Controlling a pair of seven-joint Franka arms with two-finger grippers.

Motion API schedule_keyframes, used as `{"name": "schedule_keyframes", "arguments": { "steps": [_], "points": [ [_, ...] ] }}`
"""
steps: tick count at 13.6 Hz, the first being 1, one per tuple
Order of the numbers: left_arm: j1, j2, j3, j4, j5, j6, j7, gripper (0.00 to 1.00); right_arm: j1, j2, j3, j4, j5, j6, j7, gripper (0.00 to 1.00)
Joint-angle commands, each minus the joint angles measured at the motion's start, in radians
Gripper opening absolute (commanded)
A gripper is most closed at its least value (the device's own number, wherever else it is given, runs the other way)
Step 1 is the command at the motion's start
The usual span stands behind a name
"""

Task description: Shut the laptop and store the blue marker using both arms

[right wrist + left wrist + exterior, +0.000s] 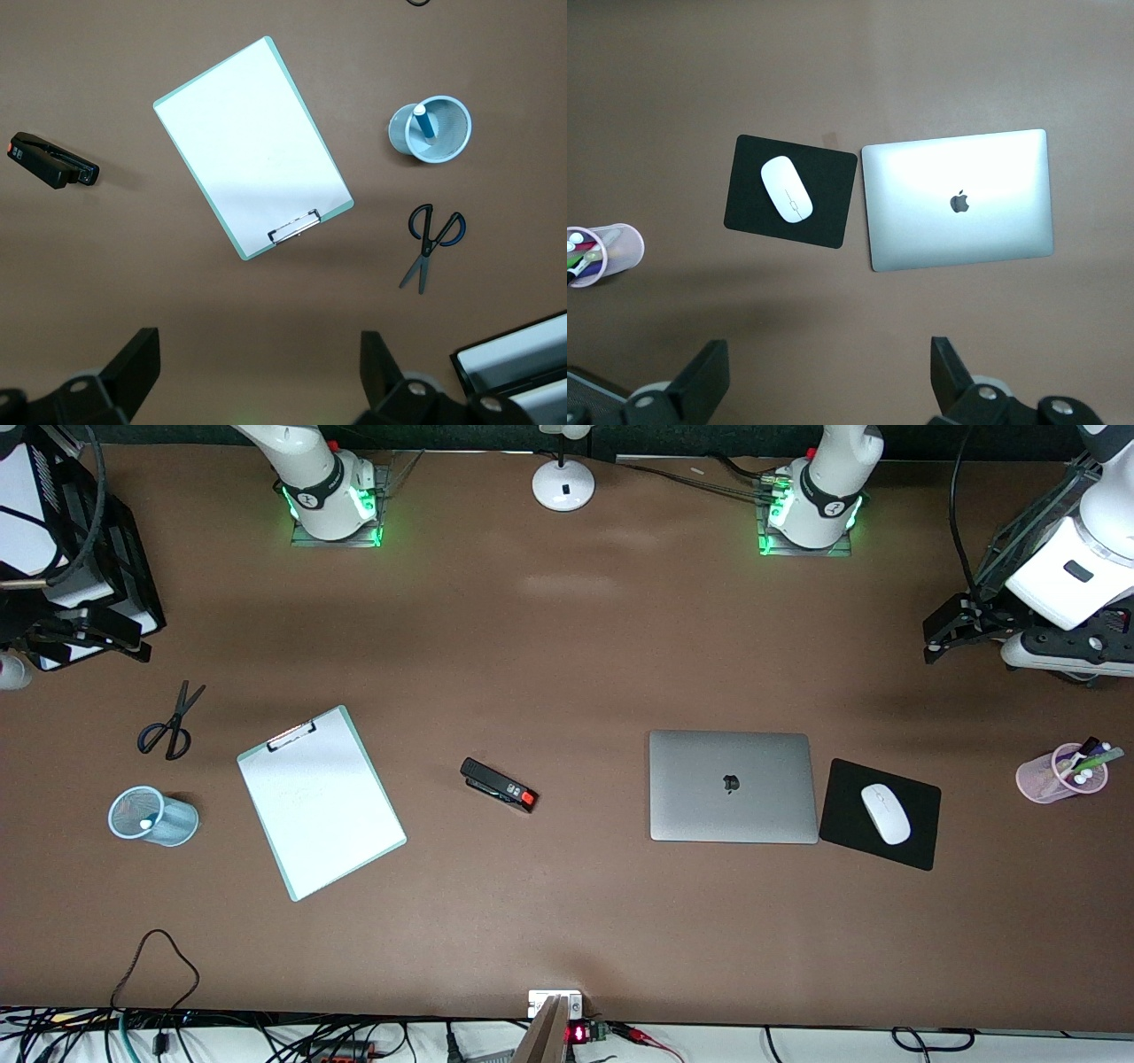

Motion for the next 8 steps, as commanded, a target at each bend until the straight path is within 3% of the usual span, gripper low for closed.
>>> {"name": "schedule_keyframes", "arguments": {
  "steps": [1, 8],
  "points": [
    [0.0, -0.002, 0.007, 0.016, -0.011, -0.017, 0.017, 1.0, -0.011, -0.024, 0.004, -0.037, 0.013, 0.027, 0.014, 1.0],
    [0.002, -0.002, 0.01, 0.016, -0.011, -0.022, 0.017, 1.0, -0.009, -0.022, 0.002, -0.045, 0.012, 0.055, 0.016, 1.0]
  ]
}}
